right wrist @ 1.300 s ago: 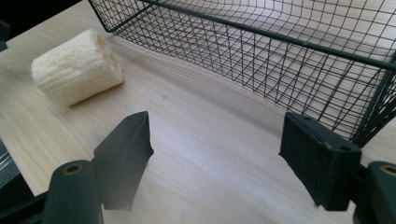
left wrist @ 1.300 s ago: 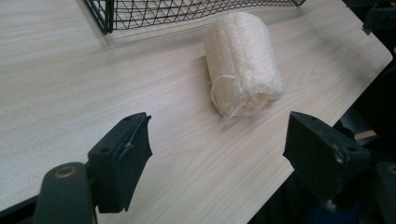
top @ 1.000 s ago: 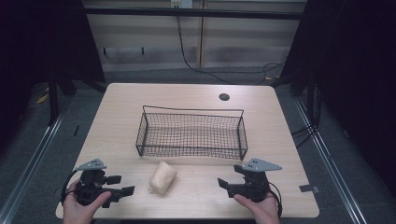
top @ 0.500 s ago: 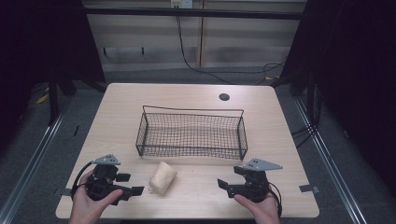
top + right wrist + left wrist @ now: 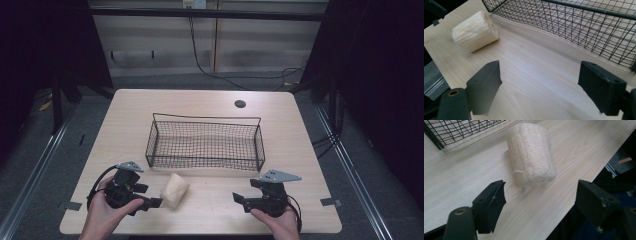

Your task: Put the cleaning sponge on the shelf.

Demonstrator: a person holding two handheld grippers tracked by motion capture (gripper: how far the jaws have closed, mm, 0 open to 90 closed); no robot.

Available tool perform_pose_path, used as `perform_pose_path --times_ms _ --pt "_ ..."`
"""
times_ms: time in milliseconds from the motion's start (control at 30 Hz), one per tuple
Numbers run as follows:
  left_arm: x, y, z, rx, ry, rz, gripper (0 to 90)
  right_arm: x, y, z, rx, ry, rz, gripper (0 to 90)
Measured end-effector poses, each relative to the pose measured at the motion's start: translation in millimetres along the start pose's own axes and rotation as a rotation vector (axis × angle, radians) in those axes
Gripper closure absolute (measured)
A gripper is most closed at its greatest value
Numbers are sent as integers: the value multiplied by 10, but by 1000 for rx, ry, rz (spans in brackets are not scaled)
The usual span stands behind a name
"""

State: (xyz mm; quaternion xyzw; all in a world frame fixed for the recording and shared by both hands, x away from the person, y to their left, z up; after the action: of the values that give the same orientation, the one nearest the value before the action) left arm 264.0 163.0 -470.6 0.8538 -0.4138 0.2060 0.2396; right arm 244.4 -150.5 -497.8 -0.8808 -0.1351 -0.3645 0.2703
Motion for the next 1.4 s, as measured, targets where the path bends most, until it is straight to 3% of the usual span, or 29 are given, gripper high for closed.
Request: perform_pose_path --times_ms 67,133,500,700,900,1067,1167,1300,1400 --pt "8 3 10 -2 -12 3 226 -2 0 3 3 -2 4 178" --pt "36 15 48 5 -56 1 224 -5 2 5 0 -8 7 178" --pt "163 33 99 -17 -119 11 228 -12 -5 22 9 -18 5 177" --pt "233 -30 144 22 -186 -7 236 -20 -3 35 8 -28 6 177" --pt "282 -62 216 13 -206 -43 227 -30 5 36 5 -35 7 177" --pt "319 -51 264 5 -248 -27 216 -43 3 46 8 -48 7 177" --pt "340 -35 300 2 -247 -29 216 -45 0 53 8 -50 8 177" --pt "343 -45 362 1 -291 -18 216 -47 1 53 7 -50 8 177" --pt "363 -55 394 0 -300 -35 216 -49 2 52 9 -52 9 176"
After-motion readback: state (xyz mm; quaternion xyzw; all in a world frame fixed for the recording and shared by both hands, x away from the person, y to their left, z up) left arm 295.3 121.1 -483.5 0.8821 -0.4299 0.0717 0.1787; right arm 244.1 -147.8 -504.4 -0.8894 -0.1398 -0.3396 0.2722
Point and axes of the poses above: each handheld gripper's, and its own axes: z roughly forward along the jaws, x roughly out of its top, y roughly to its right, the point moved 7 cm from there along z, roughly forward along the jaws, and after that the axes turned 10 degrees about z, right-handed, at the moved point
